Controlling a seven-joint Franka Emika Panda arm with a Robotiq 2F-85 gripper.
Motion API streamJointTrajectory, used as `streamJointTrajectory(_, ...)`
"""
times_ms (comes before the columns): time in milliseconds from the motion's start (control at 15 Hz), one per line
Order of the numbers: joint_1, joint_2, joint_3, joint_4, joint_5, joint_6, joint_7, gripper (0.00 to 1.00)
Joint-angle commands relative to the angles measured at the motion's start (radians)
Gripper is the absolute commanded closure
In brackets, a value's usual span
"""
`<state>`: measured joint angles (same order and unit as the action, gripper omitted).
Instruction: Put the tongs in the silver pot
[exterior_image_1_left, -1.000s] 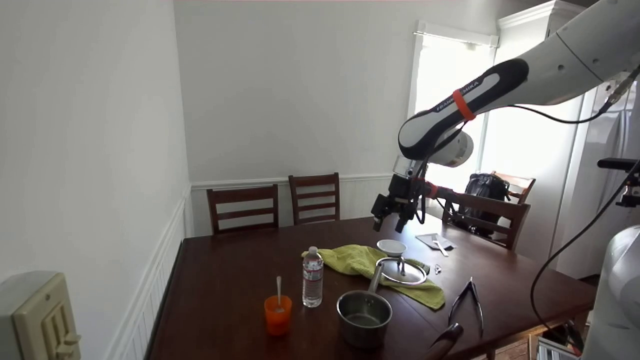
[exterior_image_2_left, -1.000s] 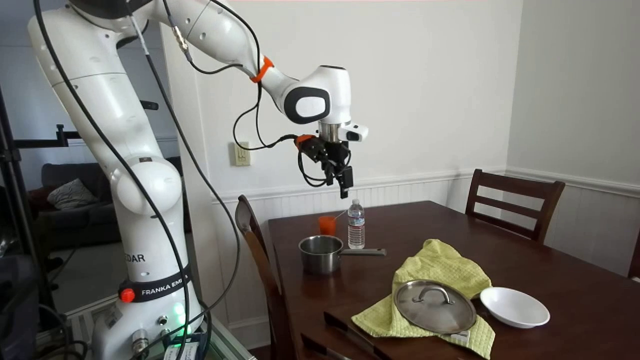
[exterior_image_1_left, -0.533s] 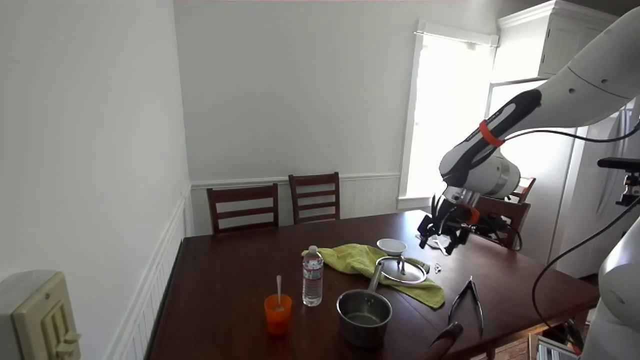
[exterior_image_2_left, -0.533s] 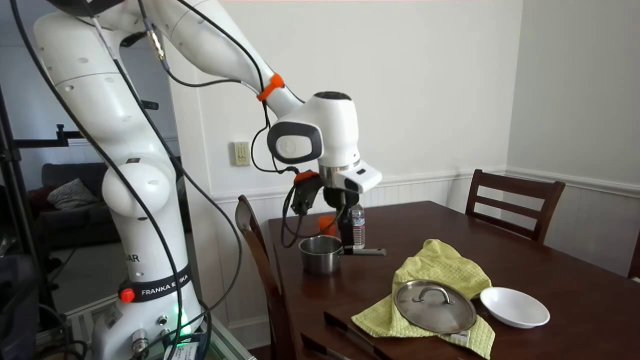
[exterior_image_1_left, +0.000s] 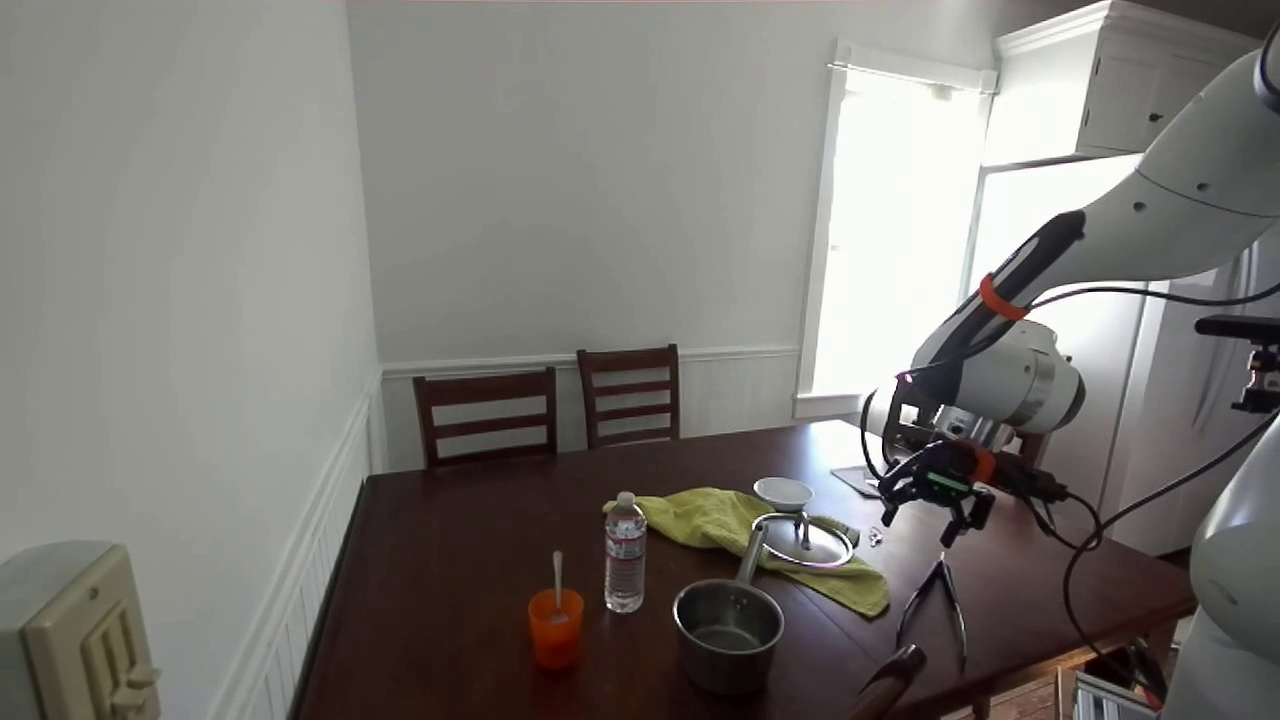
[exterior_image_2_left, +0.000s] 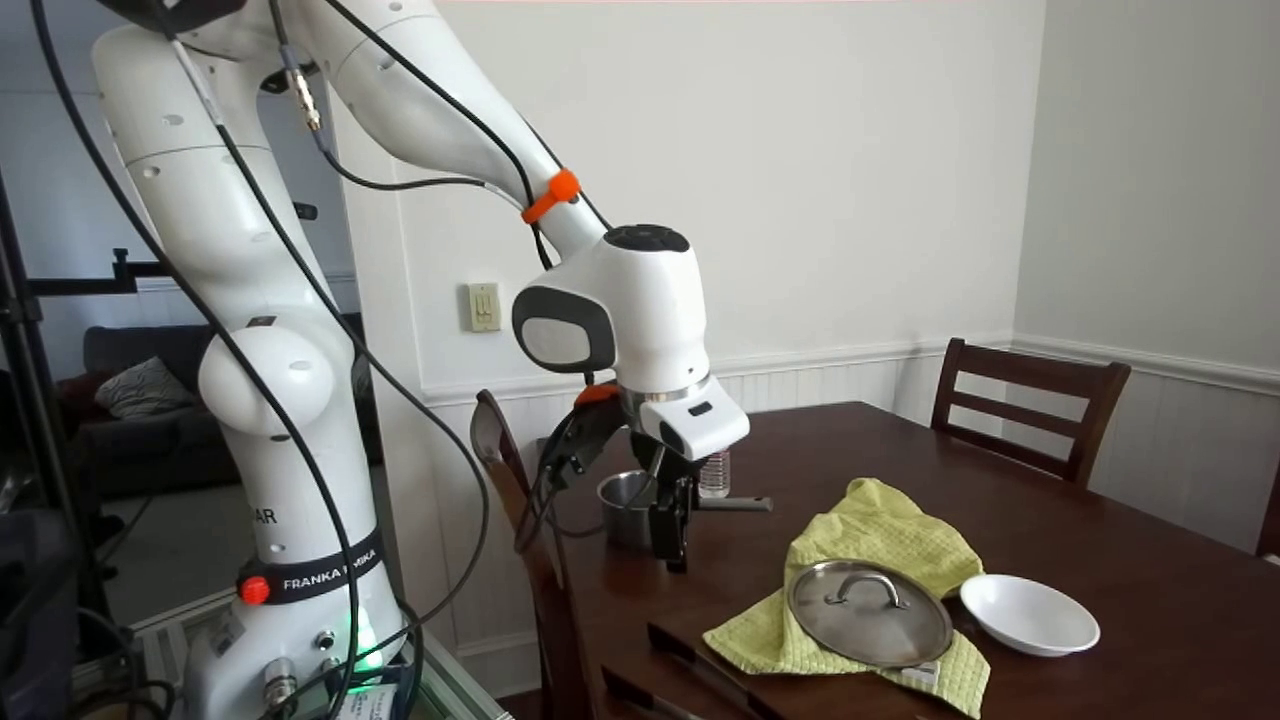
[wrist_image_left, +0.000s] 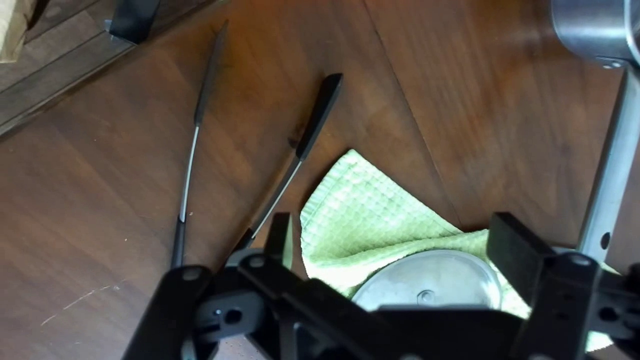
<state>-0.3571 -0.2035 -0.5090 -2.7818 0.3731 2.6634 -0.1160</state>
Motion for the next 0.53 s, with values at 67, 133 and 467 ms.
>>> streamJointTrajectory(67, -0.057, 0.114, 0.031, 0.085, -0.060, 0.031, 0.155, 0.00)
streamJointTrajectory(133, -0.087, 0.165, 0.005, 0.146, -0.092, -0.008, 0.161, 0.00)
streamJointTrajectory(467, -0.168, 0.351, -0.041, 0.328, -0.244, -0.148, 0.290, 0.00)
